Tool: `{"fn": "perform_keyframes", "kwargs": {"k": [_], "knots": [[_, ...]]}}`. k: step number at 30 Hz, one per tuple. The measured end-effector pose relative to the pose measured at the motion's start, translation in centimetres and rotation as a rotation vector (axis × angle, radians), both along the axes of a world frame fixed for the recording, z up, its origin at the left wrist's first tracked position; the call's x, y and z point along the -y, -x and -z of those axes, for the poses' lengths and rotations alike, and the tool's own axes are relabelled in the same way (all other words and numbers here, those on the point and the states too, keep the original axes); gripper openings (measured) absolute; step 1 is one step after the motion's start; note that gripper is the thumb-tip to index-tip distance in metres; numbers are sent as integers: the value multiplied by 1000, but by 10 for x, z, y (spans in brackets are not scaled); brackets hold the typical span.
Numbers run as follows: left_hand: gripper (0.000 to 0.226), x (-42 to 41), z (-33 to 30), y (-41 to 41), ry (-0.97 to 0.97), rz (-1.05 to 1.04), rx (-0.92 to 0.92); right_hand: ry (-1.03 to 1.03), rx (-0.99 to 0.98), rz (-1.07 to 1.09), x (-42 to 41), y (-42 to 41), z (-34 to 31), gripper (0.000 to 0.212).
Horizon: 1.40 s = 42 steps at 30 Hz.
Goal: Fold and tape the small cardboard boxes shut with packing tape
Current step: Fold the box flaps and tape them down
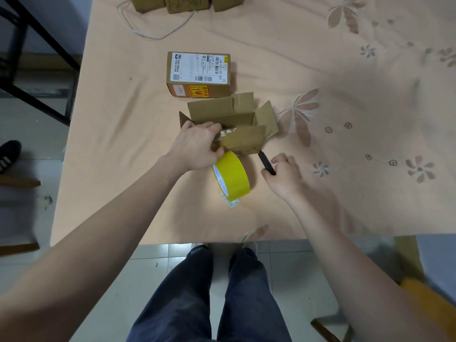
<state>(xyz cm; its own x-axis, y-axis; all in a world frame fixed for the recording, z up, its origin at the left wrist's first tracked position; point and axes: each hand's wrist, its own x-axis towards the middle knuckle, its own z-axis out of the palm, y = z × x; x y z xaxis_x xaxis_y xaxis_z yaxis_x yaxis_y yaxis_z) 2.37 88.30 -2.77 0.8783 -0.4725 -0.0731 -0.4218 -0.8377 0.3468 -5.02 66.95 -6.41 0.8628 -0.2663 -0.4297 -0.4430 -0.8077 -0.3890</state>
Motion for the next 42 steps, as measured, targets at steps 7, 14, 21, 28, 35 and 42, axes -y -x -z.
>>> {"fn": "perform_keyframes", "kwargs": {"k": [7,14,21,28,35,42], "knots": [[34,2,-6,1,44,18,-89,57,-26,-14,9,-9,0,20],[39,-2,-15,6,169,69,-113,-108,-23,141,50,-4,-37,15],[25,-3,-19,13,174,9,-84,-202,231,67,55,-13,-107,22],[35,-7,-18,14,198,-33,-136,-225,176,-225,17,-20,-120,15],[45,-7,-15,8,209,-74,-197,-52,128,-429,-11,-39,-100,22],[46,-7,-13,9,207,-82,-197,-36,134,-481,-38,-53,-92,18]]}}
